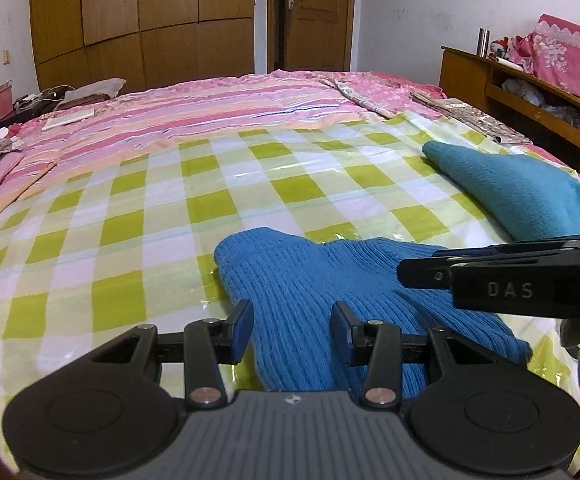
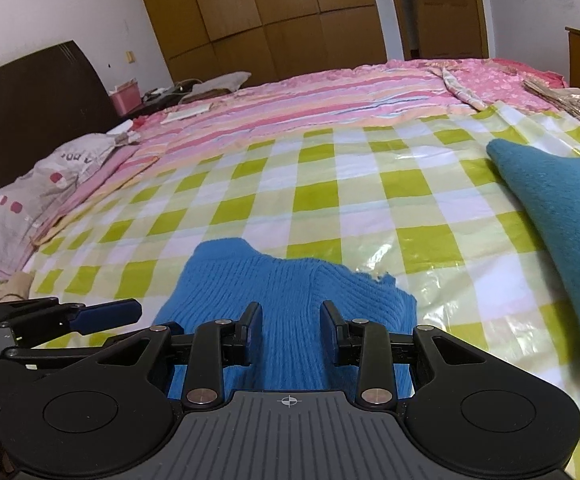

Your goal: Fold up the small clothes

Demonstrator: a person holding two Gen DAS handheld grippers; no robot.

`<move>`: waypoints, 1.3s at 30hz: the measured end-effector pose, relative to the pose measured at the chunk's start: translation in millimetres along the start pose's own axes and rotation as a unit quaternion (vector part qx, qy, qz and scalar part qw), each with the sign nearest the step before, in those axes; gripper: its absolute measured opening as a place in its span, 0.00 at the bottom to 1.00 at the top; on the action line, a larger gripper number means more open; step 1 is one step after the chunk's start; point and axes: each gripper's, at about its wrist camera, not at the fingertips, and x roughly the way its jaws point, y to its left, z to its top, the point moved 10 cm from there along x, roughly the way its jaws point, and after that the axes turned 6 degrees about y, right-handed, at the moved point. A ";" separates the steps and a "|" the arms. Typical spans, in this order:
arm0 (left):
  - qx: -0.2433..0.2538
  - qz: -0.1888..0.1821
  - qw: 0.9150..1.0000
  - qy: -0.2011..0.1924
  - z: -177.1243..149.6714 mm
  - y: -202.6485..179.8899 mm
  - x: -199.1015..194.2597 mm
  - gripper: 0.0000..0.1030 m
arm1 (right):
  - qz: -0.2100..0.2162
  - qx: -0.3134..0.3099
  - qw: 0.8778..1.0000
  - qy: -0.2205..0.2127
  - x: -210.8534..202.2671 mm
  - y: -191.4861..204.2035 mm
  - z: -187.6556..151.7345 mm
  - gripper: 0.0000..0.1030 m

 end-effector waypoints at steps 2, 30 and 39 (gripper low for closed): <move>0.001 -0.001 1.000 0.004 1.3 -1.2 6.0 0.46 | -0.003 0.000 1.000 0.005 8.3 -3.3 1.3 0.32; 0.004 0.002 1.000 0.011 8.1 -2.3 22.5 0.47 | -0.052 0.022 0.998 0.012 12.9 -55.2 -7.6 0.23; -0.008 0.005 1.000 0.009 -1.3 5.4 13.0 0.47 | -0.056 0.027 0.998 0.010 3.6 -56.3 -10.2 0.25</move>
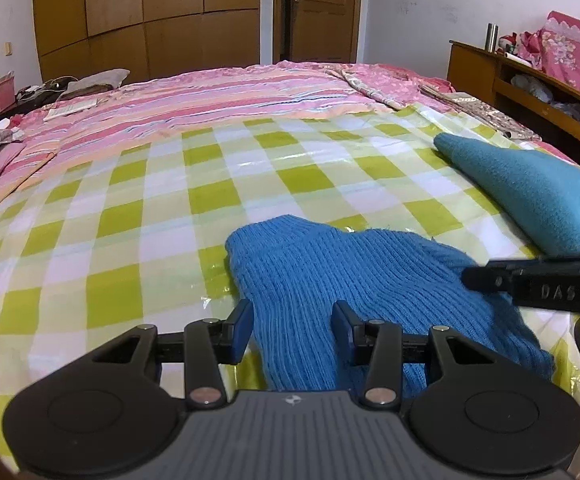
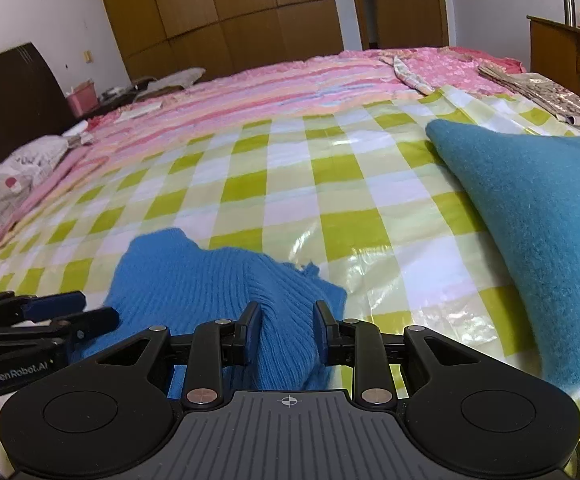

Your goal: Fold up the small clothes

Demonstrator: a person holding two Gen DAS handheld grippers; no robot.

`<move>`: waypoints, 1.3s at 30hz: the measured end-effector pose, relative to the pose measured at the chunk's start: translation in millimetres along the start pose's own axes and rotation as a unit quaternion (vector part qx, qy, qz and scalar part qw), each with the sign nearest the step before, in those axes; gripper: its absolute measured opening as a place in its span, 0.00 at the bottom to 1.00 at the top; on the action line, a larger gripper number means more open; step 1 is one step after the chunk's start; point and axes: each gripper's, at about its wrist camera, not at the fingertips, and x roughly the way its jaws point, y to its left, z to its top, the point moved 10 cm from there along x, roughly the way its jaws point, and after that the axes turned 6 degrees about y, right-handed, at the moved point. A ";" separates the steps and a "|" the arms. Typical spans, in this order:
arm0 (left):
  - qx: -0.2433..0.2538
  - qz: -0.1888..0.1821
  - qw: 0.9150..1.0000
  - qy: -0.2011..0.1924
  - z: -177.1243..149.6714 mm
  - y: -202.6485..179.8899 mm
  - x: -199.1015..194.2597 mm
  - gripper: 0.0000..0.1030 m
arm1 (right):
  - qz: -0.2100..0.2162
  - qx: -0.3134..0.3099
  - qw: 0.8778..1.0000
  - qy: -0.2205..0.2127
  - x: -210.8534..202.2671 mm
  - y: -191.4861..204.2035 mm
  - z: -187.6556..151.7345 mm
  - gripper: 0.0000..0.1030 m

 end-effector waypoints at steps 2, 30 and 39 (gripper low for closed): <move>-0.002 -0.004 1.000 -0.006 0.3 0.4 -7.1 0.47 | 0.000 0.002 1.000 0.007 1.4 -1.0 -4.9 0.25; -0.010 -0.027 1.000 -0.003 -65.8 -5.9 -57.0 0.47 | 0.029 0.038 0.999 0.001 -63.7 -4.0 -57.0 0.36; -0.003 -0.029 0.999 0.017 -83.9 -11.9 -51.8 0.47 | 0.057 0.043 0.997 0.030 -49.8 15.3 -78.8 0.33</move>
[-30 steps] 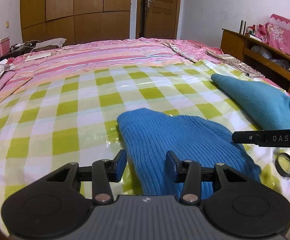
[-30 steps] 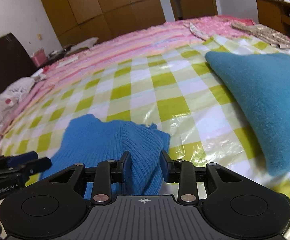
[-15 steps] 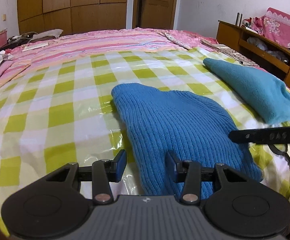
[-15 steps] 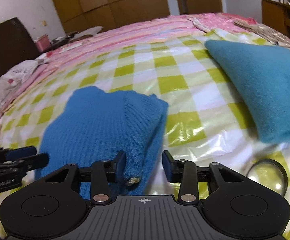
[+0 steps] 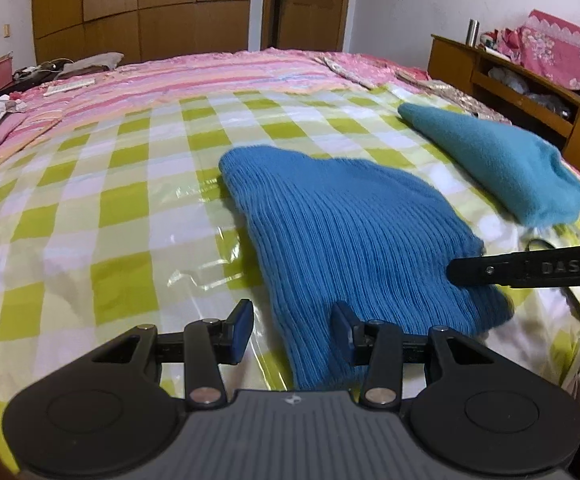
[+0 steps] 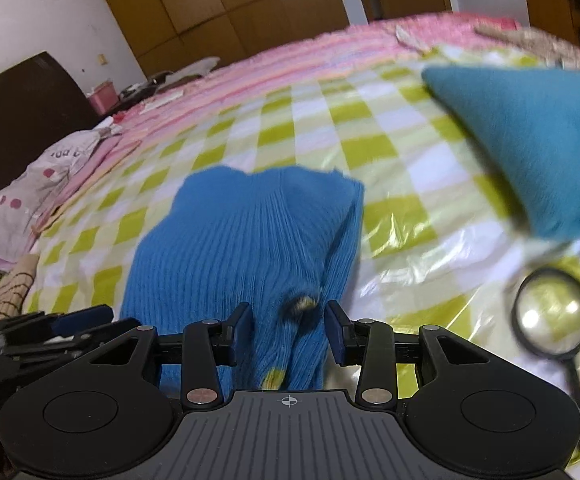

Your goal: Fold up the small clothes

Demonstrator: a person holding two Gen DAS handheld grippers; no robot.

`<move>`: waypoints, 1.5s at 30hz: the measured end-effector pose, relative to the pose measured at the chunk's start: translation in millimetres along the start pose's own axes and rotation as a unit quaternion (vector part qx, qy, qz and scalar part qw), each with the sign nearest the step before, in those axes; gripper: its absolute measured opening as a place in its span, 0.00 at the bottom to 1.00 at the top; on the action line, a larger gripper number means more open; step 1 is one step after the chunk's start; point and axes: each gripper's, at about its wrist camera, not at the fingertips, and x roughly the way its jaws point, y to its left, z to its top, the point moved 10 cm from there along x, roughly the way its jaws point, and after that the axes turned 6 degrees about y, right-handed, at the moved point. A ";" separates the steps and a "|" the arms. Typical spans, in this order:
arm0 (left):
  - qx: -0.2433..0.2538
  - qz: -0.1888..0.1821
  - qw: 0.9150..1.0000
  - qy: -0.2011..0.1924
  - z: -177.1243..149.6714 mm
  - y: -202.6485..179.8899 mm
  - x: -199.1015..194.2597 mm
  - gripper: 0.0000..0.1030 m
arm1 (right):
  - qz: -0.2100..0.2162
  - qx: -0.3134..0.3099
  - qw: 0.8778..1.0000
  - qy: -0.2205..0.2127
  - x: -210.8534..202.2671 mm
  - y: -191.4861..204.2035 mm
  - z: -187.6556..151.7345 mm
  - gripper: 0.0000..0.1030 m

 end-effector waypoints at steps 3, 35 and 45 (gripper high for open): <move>0.002 -0.001 1.000 0.009 -6.2 -2.1 5.1 0.47 | -0.014 -0.003 1.000 0.006 6.1 -5.4 -6.6 0.21; -0.003 0.011 1.000 0.022 -28.3 -12.4 -11.5 0.53 | -0.048 -0.039 0.998 -0.024 -33.7 11.3 -34.5 0.26; 0.000 0.008 1.000 0.028 -37.2 -15.0 -12.5 0.53 | -0.054 -0.033 0.998 -0.016 -33.3 12.0 -48.0 0.26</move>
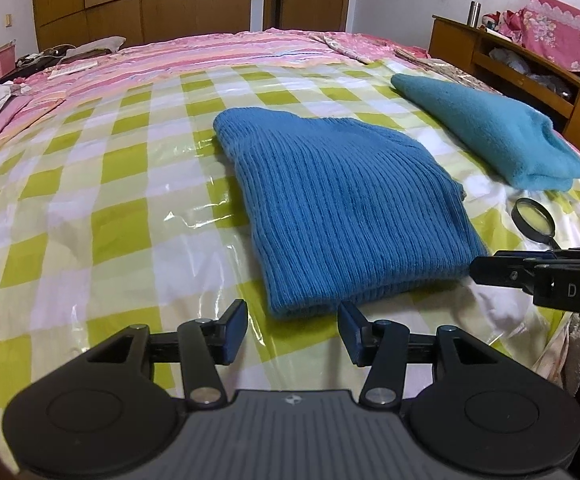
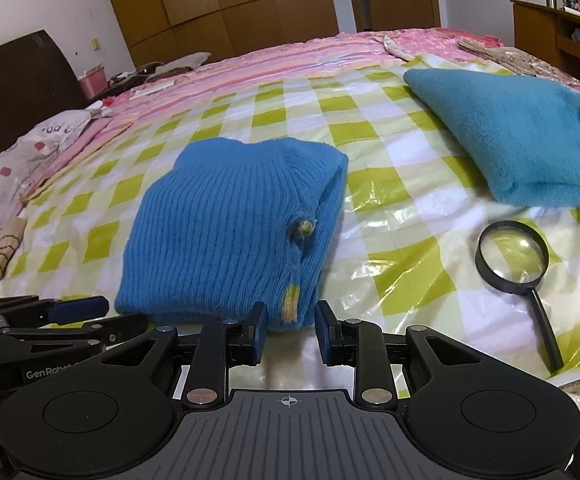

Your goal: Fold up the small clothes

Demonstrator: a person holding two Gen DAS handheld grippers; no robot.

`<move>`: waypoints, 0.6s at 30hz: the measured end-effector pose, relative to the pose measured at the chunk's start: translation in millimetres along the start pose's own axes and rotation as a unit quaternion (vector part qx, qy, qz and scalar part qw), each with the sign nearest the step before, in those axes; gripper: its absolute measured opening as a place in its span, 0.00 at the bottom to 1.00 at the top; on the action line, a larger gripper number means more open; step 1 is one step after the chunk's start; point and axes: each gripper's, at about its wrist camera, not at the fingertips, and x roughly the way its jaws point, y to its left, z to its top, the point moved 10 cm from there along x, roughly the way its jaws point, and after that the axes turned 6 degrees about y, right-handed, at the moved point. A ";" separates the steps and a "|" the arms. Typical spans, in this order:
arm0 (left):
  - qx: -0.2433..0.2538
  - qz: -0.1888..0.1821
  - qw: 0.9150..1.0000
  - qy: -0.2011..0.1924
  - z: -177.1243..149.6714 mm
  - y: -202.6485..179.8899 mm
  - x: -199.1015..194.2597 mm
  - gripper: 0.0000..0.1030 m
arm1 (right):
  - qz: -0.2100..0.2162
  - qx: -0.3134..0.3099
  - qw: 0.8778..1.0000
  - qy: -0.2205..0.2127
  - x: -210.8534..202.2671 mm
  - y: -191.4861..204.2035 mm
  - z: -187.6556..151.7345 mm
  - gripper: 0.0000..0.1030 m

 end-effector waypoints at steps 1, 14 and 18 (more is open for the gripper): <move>0.001 -0.001 1.000 0.001 -0.3 -0.5 0.5 0.53 | 0.001 -0.002 1.000 0.001 0.1 1.5 -1.1 0.26; 0.018 0.008 1.000 0.013 9.0 -6.1 26.7 0.57 | -0.011 -0.024 0.999 0.026 32.8 11.3 10.4 0.27; 0.016 0.012 1.000 0.013 15.5 -5.1 30.2 0.57 | -0.014 -0.017 1.000 0.022 39.9 12.8 19.2 0.27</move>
